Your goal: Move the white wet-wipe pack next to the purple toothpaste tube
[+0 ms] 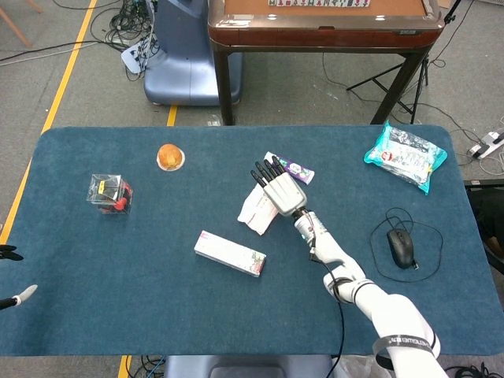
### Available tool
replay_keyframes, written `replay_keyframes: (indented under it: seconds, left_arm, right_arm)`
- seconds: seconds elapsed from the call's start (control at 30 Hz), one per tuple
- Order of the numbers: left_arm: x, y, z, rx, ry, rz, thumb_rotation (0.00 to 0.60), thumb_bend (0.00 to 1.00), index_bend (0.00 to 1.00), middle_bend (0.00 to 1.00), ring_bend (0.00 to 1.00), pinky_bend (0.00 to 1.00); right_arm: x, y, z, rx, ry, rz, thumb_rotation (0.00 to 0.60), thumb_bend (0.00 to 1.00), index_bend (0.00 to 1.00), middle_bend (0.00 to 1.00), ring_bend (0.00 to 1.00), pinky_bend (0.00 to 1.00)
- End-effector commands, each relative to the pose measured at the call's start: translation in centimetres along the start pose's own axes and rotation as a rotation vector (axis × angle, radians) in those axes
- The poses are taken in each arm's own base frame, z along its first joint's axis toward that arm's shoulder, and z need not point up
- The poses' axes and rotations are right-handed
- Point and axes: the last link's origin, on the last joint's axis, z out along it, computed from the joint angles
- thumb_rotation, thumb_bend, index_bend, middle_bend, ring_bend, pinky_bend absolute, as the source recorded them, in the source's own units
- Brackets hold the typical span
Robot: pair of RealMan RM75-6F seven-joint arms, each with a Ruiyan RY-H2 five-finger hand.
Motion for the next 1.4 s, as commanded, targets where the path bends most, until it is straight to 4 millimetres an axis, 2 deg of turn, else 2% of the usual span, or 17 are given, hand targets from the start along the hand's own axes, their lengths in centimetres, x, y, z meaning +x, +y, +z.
replay_keyframes:
  seconds: [0.03,0.2,0.3,0.53,0.7,1.1,1.4]
  left_arm:
    - [-0.3,0.3,0.0,-0.007,-0.011,0.004,0.6,0.06,0.43,0.29,0.23,0.43]
    - [-0.8,0.4,0.2,-0.004,-0.035,0.006,0.6,0.06,0.43,0.3,0.23,0.43]
    - [-1.0,0.5,0.4,-0.007,-0.042,0.011,0.6,0.06,0.43,0.3,0.23,0.43]
    - [-1.6,0.8,0.8,-0.022,-0.064,0.018,0.6,0.06,0.43,0.34,0.23,0.43]
    - [-2.1,1.3,1.0,-0.043,-0.081,0.034,0.6,0.06,0.43,0.34,0.23,0.43]
    - [-3.0,1.8,0.8,-0.076,-0.118,0.1,0.6,0.06,0.43,0.34,0.23,0.44]
    - [-3.2,2.0,0.7,-0.093,-0.108,0.105,0.6,0.06,0.43,0.34,0.23,0.44]
  right_arm:
    - [1.1,2.2,-1.1,-0.037,0.042,0.011,0.6,0.0,0.0,0.0,0.0,0.0]
    - [2.5,4.6,-3.7,-0.064,0.069,0.013,0.6,0.0,0.0,0.0,0.0,0.0]
    - [2.9,6.6,-6.3,-0.104,0.046,0.029,0.6,0.0,0.0,0.0,0.0,0.0]
    - [4.2,10.8,-14.4,-0.218,0.026,0.1,0.6,0.0,0.02,0.02,0.0,0.0]
    - [4.7,12.7,-19.5,-0.305,0.021,0.123,0.6,0.0,0.02,0.02,0.0,0.0]
    - [5.0,13.6,-29.3,-0.549,-0.071,0.153,0.6,0.0,0.07,0.02,0.0,0.0]
    - [4.9,14.0,-34.1,-0.668,-0.055,0.238,0.6,0.0,0.09,0.03,0.0,0.0]
